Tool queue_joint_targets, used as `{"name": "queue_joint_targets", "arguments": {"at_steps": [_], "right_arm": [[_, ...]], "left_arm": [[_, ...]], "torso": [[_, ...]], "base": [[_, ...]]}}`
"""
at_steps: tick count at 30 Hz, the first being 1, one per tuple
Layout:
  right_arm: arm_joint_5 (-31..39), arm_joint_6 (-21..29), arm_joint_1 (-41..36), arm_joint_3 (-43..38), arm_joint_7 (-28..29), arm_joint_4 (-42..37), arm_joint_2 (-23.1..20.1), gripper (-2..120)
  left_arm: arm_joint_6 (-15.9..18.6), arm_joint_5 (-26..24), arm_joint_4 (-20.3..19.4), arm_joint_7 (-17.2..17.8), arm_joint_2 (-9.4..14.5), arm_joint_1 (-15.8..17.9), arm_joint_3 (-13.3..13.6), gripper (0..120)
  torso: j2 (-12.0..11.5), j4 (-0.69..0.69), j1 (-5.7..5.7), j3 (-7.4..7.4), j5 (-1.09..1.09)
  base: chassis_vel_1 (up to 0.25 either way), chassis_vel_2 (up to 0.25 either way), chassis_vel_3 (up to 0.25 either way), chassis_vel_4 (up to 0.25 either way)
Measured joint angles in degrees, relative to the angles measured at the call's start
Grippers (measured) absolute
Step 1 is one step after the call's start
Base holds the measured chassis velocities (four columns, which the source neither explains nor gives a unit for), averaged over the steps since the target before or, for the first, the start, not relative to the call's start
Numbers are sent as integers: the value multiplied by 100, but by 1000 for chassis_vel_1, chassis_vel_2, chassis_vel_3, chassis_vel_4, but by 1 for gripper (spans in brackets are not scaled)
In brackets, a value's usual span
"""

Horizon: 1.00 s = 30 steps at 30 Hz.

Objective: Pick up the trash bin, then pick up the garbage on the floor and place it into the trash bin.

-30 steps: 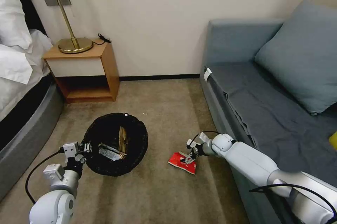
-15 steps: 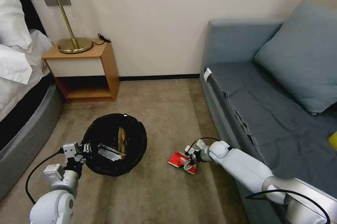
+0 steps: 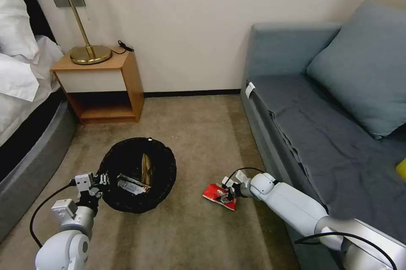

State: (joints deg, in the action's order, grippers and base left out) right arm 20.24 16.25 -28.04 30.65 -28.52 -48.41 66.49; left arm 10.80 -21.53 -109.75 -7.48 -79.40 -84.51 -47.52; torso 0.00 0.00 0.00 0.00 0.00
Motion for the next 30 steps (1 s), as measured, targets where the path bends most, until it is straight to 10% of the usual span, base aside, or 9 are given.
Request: {"name": "queue_joint_targets", "arguments": {"at_steps": [13, 30], "right_arm": [[-51, -4, -173, -146, 157, -290, -105, 1], [168, 84, -431, -784, 671, -1716, -792, 0]], "left_arm": [[-18, -21, -46, -3, -25, -73, -38, 4], [-22, -185, -88, 6, -101, -166, -24, 4]], "torso": [[0, 0, 0, 0, 0], [0, 0, 0, 0, 1]], "base": [[0, 0, 0, 0], [0, 0, 0, 0]]}}
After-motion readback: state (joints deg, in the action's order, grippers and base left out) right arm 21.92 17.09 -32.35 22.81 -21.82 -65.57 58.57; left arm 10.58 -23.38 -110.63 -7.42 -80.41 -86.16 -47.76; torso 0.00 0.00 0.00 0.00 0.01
